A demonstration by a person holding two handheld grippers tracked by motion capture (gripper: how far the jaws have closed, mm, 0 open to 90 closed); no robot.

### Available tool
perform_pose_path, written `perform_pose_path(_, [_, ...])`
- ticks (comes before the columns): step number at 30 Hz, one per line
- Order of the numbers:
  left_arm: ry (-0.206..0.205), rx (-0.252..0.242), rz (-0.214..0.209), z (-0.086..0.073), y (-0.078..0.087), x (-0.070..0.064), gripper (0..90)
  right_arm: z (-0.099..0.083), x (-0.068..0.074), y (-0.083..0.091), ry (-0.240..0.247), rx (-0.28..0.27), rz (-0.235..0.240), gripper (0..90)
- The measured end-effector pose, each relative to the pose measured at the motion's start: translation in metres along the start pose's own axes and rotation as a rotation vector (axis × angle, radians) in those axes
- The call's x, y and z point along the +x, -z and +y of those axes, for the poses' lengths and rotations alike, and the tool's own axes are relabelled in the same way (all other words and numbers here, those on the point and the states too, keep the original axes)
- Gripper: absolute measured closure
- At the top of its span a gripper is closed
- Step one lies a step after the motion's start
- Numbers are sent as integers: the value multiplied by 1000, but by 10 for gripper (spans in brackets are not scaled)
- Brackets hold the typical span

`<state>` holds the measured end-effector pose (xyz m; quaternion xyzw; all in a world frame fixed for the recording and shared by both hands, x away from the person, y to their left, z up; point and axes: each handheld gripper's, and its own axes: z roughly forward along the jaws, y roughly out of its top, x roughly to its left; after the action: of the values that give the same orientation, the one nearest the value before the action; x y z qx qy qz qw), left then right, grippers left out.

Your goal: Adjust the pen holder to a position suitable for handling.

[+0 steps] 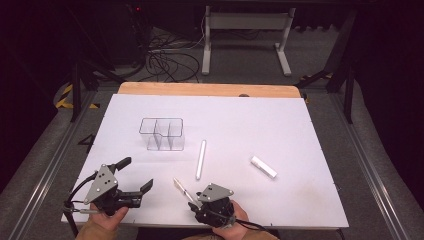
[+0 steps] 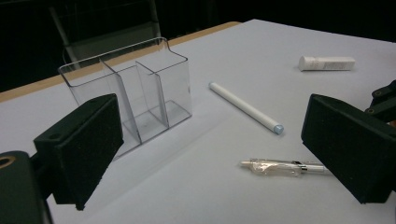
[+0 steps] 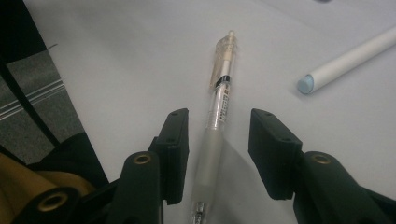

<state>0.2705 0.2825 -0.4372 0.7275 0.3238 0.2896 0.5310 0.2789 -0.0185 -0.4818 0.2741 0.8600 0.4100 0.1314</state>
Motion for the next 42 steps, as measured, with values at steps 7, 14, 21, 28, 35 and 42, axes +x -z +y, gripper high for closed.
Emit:
perform_pose_path(7, [0,5,2,0,0,0,62,-1,1,-1,-8,28,2,647])
perform_pose_path(14, [2,9,2,0,0,0,63,-2,2,-2,-17,41,0,699])
perform_pose_path(21, [0,9,2,0,-1,-1,63,-3,2,-2,-28,46,-6,734])
perform_pose_path(28, [-5,11,2,0,-1,-1,63,-3,3,-3,-37,46,-10,778])
perform_pose_path(35, [-5,13,2,0,-2,-2,64,-3,3,-3,-47,44,-13,792])
perform_pose_path(42, [-5,15,3,0,-2,-1,64,-3,3,-3,-57,47,-9,802])
